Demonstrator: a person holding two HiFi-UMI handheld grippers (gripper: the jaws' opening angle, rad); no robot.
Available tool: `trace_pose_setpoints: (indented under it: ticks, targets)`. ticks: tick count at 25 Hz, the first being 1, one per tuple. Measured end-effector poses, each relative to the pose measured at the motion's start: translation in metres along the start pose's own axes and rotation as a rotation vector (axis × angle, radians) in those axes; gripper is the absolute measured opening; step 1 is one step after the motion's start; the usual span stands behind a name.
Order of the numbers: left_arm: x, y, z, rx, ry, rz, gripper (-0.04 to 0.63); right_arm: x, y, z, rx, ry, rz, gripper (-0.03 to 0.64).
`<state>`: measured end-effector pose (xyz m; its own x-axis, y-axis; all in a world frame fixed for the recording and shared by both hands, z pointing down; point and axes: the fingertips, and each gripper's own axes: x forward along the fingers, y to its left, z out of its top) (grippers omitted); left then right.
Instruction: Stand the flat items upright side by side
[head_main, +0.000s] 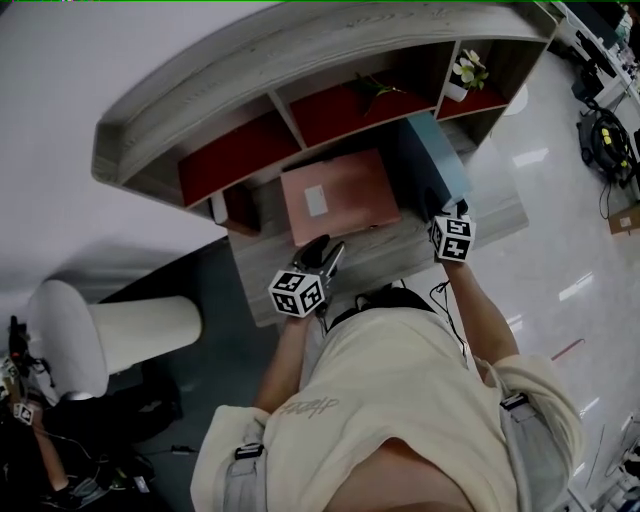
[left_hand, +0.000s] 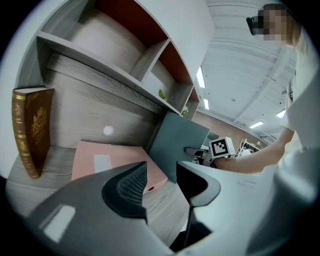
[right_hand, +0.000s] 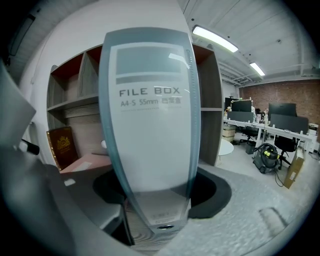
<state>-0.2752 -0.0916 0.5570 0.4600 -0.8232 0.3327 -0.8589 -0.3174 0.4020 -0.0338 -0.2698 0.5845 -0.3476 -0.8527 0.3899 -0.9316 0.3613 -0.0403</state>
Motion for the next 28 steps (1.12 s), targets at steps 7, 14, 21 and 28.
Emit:
trace_pose_setpoints:
  ticks: [7,14,21,28]
  targets:
    - [-0.007,0.013,0.006,-0.043,-0.025,0.073,0.195,0.026,-0.004,0.009,-0.011,0.000,0.031,0.319]
    - [-0.001,0.028,0.016,-0.073,-0.060,0.151,0.195,0.047,-0.001,0.027,-0.026,-0.020,0.086,0.322]
    - [0.000,0.041,0.013,-0.103,-0.057,0.210,0.195,0.062,0.003,0.029,-0.078,-0.030,0.117,0.325]
    - [0.003,0.057,0.004,-0.151,-0.040,0.237,0.195,0.057,0.007,0.028,-0.143,-0.015,0.148,0.374]
